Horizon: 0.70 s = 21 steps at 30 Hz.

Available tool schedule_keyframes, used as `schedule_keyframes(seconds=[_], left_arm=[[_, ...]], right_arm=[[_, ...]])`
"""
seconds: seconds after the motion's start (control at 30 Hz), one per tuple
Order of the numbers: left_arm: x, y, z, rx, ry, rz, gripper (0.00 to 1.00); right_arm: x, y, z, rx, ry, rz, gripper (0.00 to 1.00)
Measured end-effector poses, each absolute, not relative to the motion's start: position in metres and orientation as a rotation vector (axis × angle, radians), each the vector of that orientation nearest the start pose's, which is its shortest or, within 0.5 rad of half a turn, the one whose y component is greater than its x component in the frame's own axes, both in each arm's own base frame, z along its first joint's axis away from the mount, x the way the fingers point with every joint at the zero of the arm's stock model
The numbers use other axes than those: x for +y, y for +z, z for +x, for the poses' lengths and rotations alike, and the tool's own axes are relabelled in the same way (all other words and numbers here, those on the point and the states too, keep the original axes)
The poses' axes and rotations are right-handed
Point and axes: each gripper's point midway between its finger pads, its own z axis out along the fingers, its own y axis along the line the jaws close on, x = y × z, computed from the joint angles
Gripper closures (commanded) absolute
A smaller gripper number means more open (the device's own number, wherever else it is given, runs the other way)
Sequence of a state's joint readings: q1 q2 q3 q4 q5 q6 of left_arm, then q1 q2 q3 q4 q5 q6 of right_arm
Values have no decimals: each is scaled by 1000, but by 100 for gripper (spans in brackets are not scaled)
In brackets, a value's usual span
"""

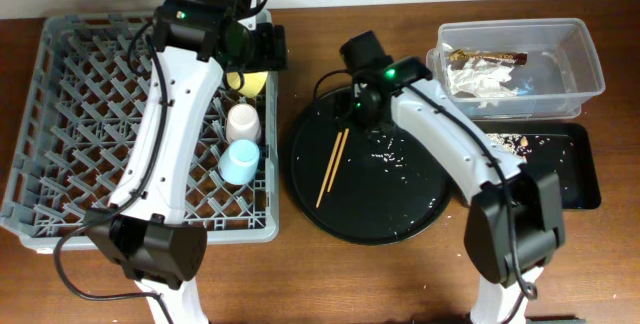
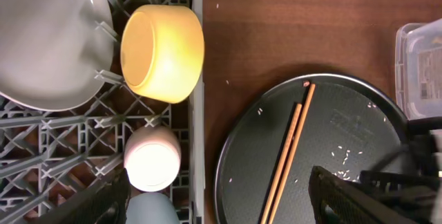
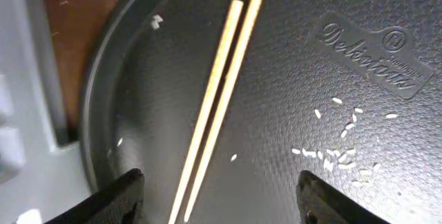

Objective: Sort waste into correct bins and load items into the dishwasher rack

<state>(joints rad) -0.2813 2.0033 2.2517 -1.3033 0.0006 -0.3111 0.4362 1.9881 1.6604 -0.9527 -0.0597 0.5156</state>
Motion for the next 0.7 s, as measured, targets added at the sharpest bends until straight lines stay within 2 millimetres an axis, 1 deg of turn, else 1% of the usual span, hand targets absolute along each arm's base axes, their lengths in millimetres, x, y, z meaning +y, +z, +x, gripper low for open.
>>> schedule_keyframes(seconds=[0.03, 0.07, 0.1, 0.13, 0.2, 0.23, 0.27, 0.3, 0.37, 0.43, 0.47, 0.6, 0.7], left_arm=[[-125, 259, 458, 2636, -200, -59, 17], [-113, 262, 461, 2628, -192, -93, 17], [-99, 263, 463, 2622, -182, -131, 17], [-90, 264, 464, 2619, -176, -158, 16], [-64, 266, 466, 2611, -156, -229, 14], [-48, 267, 468, 2604, -141, -273, 13], [-37, 267, 469, 2601, -129, -303, 7], [-32, 267, 469, 2601, -125, -316, 1], [-26, 266, 467, 2607, -118, -340, 1], [-25, 265, 464, 2618, -116, -347, 1], [-25, 265, 464, 2619, -117, -347, 1], [-26, 265, 464, 2620, -117, -344, 1], [-26, 264, 464, 2621, -117, -345, 1]], right_arm=[[198, 88, 405, 2903, 248, 121, 36], [197, 76, 408, 2915, 224, 137, 38], [196, 70, 409, 2919, 210, 147, 39], [196, 66, 412, 2917, 204, 154, 41], [197, 56, 416, 2915, 194, 165, 46], [198, 51, 420, 2909, 191, 169, 46], [198, 46, 422, 2907, 189, 179, 46], [199, 43, 423, 2908, 188, 187, 46], [199, 35, 424, 2917, 180, 207, 46], [198, 22, 423, 2938, 166, 230, 49], [198, 20, 423, 2941, 163, 236, 49], [197, 13, 422, 2951, 154, 273, 57], [195, 12, 422, 2947, 138, 297, 59]])
